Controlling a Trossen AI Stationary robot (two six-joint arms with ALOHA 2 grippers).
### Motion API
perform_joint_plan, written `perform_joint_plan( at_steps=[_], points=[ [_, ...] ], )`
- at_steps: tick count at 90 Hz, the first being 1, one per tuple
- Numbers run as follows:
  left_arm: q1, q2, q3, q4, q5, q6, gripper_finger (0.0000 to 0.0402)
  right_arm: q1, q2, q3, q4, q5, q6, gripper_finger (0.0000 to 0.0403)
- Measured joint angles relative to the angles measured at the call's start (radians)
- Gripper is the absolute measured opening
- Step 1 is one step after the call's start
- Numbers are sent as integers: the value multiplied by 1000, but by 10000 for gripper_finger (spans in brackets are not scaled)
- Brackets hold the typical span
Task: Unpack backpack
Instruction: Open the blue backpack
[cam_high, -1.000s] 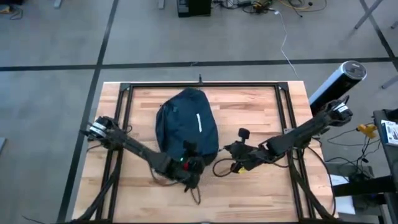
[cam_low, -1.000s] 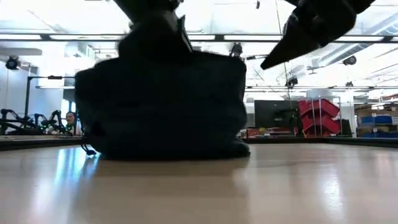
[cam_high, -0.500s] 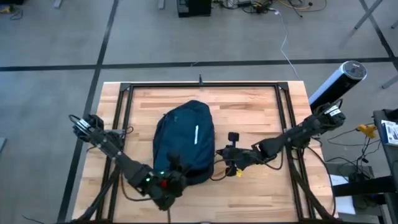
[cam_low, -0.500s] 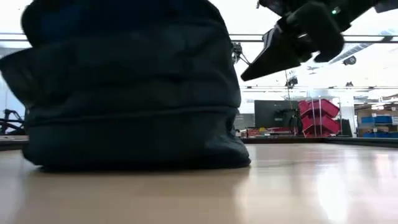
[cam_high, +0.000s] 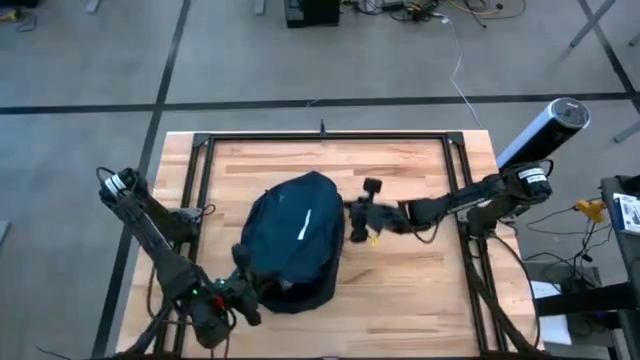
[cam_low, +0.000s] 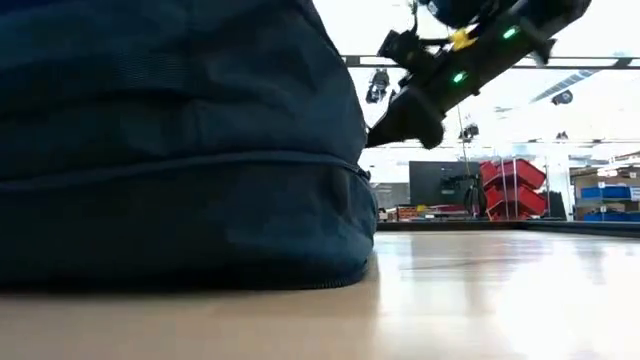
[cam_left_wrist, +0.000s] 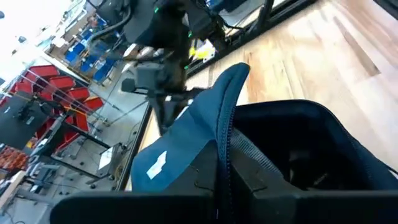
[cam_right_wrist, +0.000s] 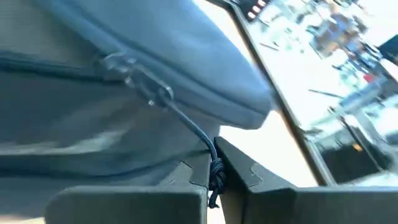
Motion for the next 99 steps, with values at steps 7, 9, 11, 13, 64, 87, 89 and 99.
perform_joint_plan(
  at_steps=[7,9,11,13,64,87,89,99],
  points=[
    [-3,-38,-38,31,-3,-6,0,-82,0,-1,-1,-1,-41,0],
    [-3,-48,-48,43,-4,-6,0,-107,0,-1,-1,-2,-54,0],
    [-3,-57,-57,55,-4,-4,0,-133,0,-1,-1,-4,-70,0],
    [-3,-65,-65,64,-4,2,0,-159,0,-1,-1,-7,-79,0],
    [161,-118,-92,196,29,111,0,-505,-48,44,-148,-499,-102,33],
    [383,-231,-91,258,271,189,0,-438,-174,208,-557,-498,0,172],
    [407,-241,-91,266,283,207,0,-427,-185,219,-577,-512,16,183],
    [533,-298,-91,297,372,289,0,-342,-241,239,-638,-607,72,230]
  ],
)
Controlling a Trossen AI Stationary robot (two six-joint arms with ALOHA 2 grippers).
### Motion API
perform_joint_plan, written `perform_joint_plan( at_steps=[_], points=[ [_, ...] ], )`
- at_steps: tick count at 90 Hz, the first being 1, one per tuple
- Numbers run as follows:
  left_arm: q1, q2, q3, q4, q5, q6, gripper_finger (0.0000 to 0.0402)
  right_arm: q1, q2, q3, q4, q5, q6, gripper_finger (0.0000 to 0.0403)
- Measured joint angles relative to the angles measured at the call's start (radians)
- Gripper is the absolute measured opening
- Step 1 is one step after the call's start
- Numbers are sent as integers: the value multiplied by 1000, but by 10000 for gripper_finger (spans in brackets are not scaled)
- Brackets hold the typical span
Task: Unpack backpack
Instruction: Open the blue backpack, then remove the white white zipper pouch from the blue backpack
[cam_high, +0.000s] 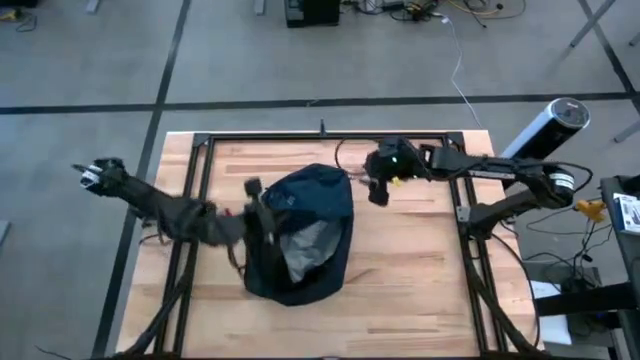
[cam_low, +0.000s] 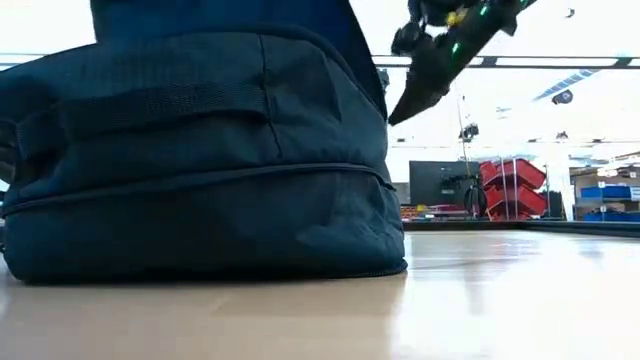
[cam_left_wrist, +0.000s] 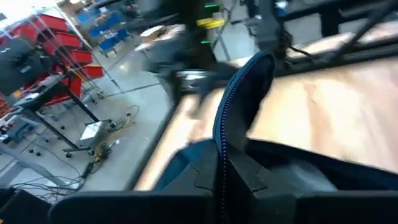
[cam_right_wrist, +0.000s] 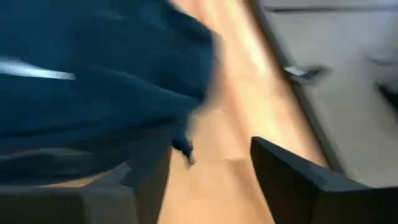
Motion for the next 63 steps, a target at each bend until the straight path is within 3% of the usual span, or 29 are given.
perform_joint_plan(
  at_steps=[12,28,49,63],
  points=[
    [182,-59,0,9,166,58,0,140,-51,0,-36,-16,53,263],
    [477,-76,-32,47,349,89,0,312,-56,-1,-21,-14,98,277],
    [845,13,-166,283,664,123,0,440,67,-9,214,-6,56,260],
    [1037,101,-238,387,764,114,0,441,196,-9,432,-3,34,241]
  ],
)
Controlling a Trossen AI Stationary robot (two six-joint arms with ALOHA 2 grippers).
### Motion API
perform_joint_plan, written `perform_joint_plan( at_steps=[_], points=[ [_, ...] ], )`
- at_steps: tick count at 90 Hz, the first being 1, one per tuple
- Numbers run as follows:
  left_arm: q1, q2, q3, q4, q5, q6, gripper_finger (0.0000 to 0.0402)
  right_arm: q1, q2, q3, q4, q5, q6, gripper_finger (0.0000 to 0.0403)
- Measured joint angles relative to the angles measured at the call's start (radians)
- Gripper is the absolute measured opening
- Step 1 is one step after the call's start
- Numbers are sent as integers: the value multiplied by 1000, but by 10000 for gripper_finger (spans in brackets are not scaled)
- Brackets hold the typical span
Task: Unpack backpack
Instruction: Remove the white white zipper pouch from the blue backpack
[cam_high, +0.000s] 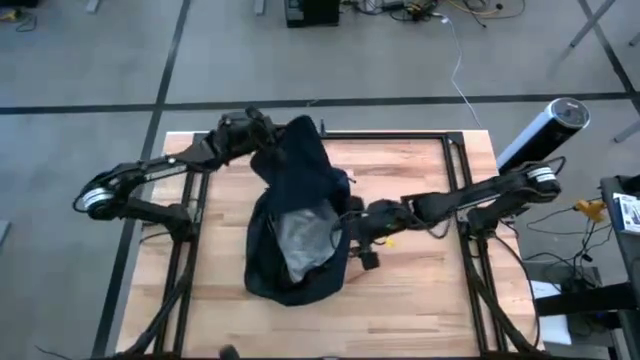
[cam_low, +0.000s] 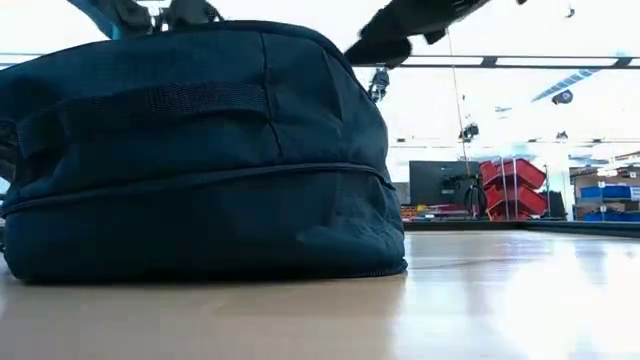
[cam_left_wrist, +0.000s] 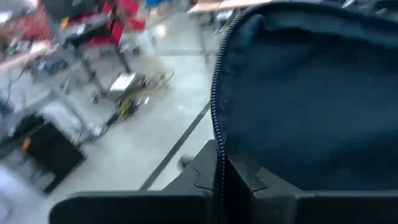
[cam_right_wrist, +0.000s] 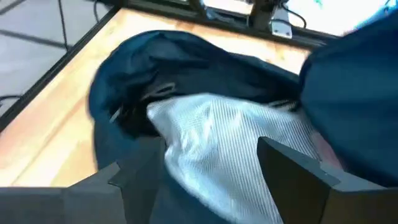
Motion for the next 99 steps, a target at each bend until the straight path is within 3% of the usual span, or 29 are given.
perform_joint_plan(
  at_steps=[12,23,34,48,57,71,76,87,99],
  points=[
    [97,70,-44,12,80,-45,0,-4,129,28,130,-5,13,227],
    [136,88,-79,-10,93,-51,10,14,233,106,114,-57,49,215],
    [161,65,-114,-111,92,-84,38,40,319,185,-66,-118,71,206],
    [138,-33,-197,-220,93,-148,76,48,359,219,-382,-116,133,200],
    [106,-146,-271,-220,95,-181,94,38,344,216,-568,-17,158,199],
    [51,-346,-361,-215,99,-221,113,9,291,213,-812,315,184,199],
    [21,-408,-386,-208,121,-227,118,-2,266,212,-842,390,192,200],
    [-56,-512,-435,-201,210,-249,125,-4,206,212,-767,394,179,202],
    [-165,-557,-494,-128,234,-256,125,7,189,206,-639,305,131,202]
  ],
)
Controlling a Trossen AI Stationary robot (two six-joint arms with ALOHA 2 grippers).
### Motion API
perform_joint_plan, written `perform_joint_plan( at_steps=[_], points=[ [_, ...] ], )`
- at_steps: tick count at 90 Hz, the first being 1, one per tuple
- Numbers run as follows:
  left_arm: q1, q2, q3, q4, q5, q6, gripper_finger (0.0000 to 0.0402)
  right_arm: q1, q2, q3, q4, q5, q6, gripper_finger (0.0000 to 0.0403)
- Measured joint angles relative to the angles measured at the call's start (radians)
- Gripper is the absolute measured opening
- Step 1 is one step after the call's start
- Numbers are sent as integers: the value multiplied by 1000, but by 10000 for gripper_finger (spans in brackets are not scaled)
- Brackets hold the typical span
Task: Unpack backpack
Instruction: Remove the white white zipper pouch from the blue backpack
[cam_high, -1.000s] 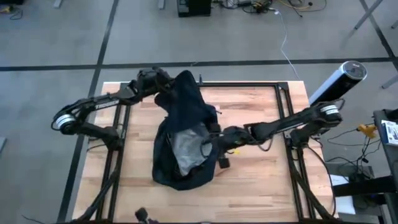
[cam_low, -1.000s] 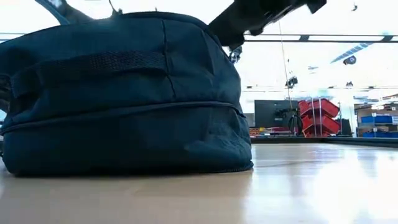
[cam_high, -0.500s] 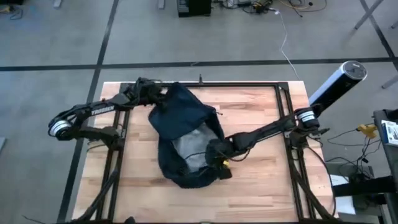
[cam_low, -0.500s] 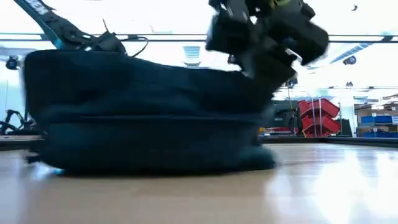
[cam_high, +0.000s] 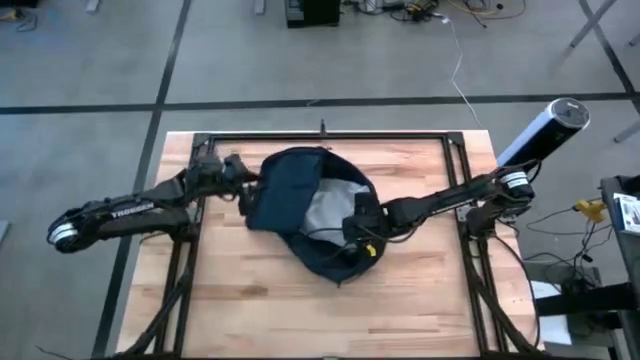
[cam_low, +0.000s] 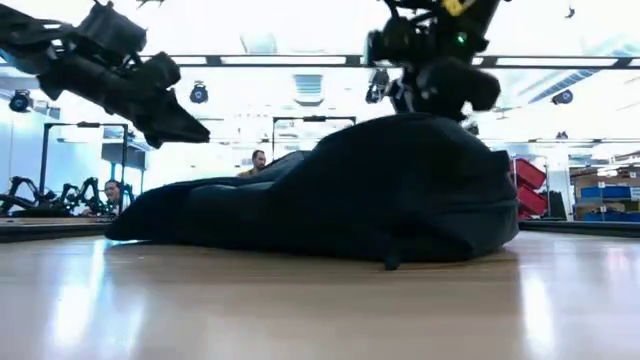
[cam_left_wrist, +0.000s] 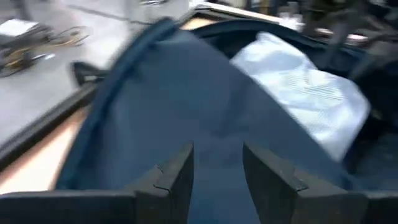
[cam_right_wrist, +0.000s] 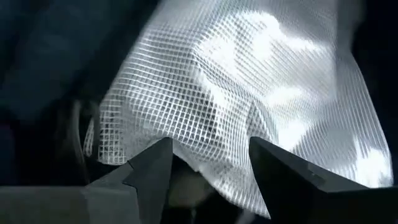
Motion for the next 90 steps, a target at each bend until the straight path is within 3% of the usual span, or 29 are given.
perform_joint_plan(
  at_steps=[27,43,56,68,84,90],
  points=[
    [-231,24,-45,177,-3,64,119,15,43,-11,59,-10,-68,234],
    [-302,48,-47,206,-7,97,119,22,51,-23,79,-13,-147,252],
    [-338,88,-47,220,-9,98,119,-3,66,-30,120,-12,-158,245],
    [-355,137,-47,261,-11,96,119,-23,81,-31,155,-13,-153,194],
    [-355,192,-47,319,-15,104,118,-35,82,-29,168,-10,-197,37],
    [-355,215,-47,363,-14,109,119,-35,78,-21,170,2,-210,14]
  ],
)
